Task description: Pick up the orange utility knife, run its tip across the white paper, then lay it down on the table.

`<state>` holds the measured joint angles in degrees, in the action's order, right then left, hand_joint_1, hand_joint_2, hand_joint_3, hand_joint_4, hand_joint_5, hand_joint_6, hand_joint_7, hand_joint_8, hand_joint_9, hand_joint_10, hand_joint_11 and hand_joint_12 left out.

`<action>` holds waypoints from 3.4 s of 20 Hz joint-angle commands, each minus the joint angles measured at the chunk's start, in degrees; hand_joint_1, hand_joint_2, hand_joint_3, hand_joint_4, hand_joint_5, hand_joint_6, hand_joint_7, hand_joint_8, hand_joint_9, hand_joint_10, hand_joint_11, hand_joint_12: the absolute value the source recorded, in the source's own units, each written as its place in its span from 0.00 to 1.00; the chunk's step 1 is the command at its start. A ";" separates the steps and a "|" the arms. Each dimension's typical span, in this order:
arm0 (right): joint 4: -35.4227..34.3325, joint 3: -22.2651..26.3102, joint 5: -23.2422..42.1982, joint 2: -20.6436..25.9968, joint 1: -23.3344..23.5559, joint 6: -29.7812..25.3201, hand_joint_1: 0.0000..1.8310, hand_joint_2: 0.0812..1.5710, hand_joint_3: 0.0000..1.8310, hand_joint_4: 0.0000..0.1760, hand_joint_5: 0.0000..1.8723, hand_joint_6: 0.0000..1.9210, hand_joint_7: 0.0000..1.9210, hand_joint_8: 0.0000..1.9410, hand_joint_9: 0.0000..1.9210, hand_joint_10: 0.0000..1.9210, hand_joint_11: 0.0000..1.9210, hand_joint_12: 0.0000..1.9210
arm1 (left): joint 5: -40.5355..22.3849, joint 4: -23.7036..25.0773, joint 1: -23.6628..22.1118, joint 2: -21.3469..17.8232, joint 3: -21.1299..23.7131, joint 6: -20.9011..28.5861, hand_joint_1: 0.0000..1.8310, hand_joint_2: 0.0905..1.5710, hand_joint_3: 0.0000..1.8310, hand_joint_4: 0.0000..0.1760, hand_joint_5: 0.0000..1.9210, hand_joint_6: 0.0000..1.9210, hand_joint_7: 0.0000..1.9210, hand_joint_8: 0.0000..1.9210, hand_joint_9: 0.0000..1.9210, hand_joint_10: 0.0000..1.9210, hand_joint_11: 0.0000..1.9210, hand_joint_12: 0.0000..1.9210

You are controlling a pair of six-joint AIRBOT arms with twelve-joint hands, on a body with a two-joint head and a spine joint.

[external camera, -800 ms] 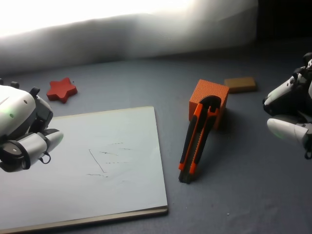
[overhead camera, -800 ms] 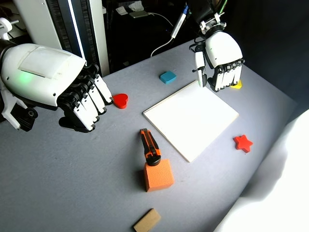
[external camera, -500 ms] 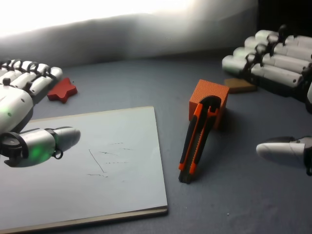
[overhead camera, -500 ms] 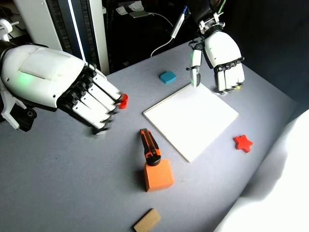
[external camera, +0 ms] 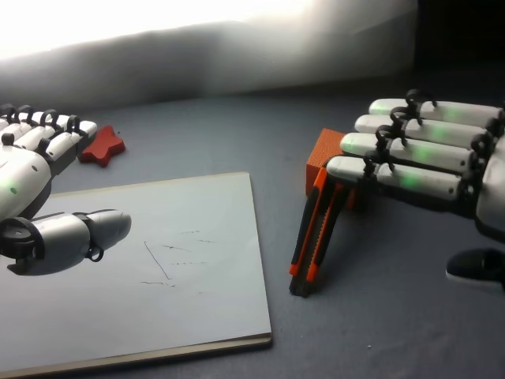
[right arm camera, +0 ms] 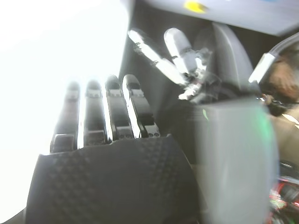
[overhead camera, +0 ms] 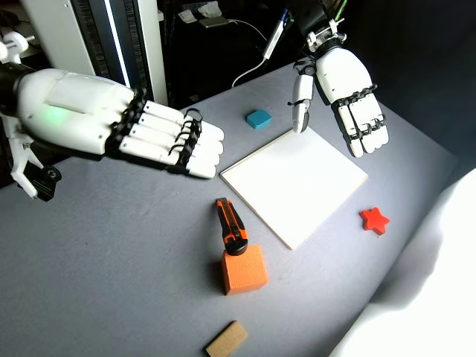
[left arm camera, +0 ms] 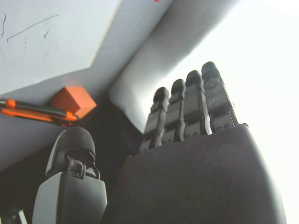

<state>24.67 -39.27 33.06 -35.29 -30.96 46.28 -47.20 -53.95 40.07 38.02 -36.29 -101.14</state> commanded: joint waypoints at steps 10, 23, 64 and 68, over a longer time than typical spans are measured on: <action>40.98 -11.65 -13.47 -12.73 14.88 -40.57 0.63 0.70 0.02 0.00 0.00 0.00 0.00 0.00 0.00 0.00 0.00 0.00 | -6.47 2.62 1.06 -0.23 -0.08 1.63 0.02 0.77 0.00 0.05 0.01 0.00 0.03 0.00 0.02 0.00 0.00 0.12; 94.28 -25.32 -9.17 -24.88 21.43 -87.28 0.61 0.70 0.02 0.00 0.00 0.00 0.00 0.00 0.00 0.00 0.00 0.00 | -6.65 2.57 0.78 1.93 -0.16 1.89 0.01 0.77 0.00 0.08 0.02 0.00 0.03 0.00 0.02 0.01 0.00 0.15; 104.65 -38.22 -23.10 -42.58 13.23 -94.89 0.66 0.75 0.08 0.00 0.05 0.02 0.08 0.03 0.03 0.01 0.00 0.00 | -9.91 1.48 3.69 4.35 -0.99 4.81 0.00 0.77 0.00 0.10 0.00 0.00 0.02 0.00 0.01 0.00 0.00 0.15; 104.63 -37.17 -25.00 -42.55 12.80 -95.27 0.58 0.84 0.02 0.00 0.25 0.81 0.23 0.83 0.08 0.72 0.00 0.87 | -9.91 1.48 3.51 4.40 -0.96 4.65 0.00 0.77 0.00 0.11 0.00 0.00 0.01 0.00 0.01 0.00 0.00 0.13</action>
<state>129.03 -76.34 10.22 -78.02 -17.91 -49.30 -51.53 -54.89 43.99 42.41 -37.12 -96.53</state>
